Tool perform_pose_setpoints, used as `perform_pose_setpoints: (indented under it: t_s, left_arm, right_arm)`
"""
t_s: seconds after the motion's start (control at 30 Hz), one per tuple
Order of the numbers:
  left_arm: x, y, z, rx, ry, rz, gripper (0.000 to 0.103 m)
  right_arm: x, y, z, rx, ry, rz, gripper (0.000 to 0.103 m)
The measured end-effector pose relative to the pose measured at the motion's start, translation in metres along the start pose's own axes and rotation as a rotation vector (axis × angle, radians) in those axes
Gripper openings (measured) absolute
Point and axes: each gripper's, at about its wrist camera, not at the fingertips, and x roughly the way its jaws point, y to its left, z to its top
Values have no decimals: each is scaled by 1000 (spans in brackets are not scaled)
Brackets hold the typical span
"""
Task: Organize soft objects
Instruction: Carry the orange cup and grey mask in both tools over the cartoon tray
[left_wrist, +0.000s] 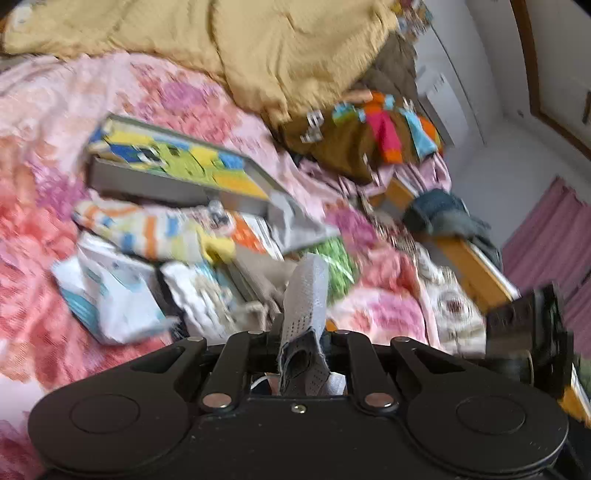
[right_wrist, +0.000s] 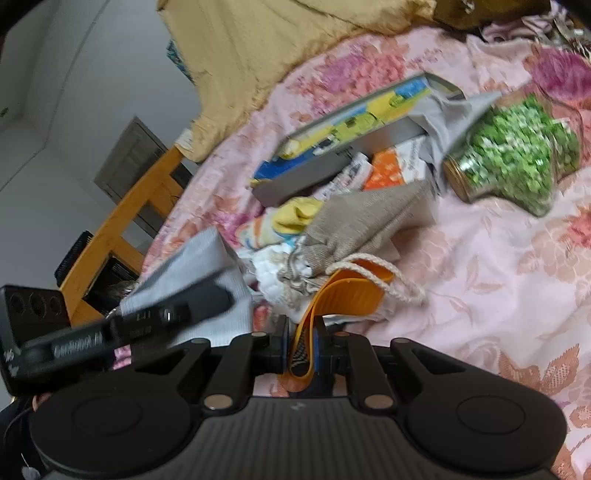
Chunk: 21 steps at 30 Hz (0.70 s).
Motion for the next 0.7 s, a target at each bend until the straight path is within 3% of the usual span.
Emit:
perform_pose_setpoints:
  t_s: [0.27,0.7]
  left_arm:
    - [-20,9,19,-26,-116,85,14]
    - [-24,19,23,-50,-153,120,14]
  right_arm:
    - [-10,11,2,-45,-76,108,13]
    - [-13,21,1,-88,-125,245,14]
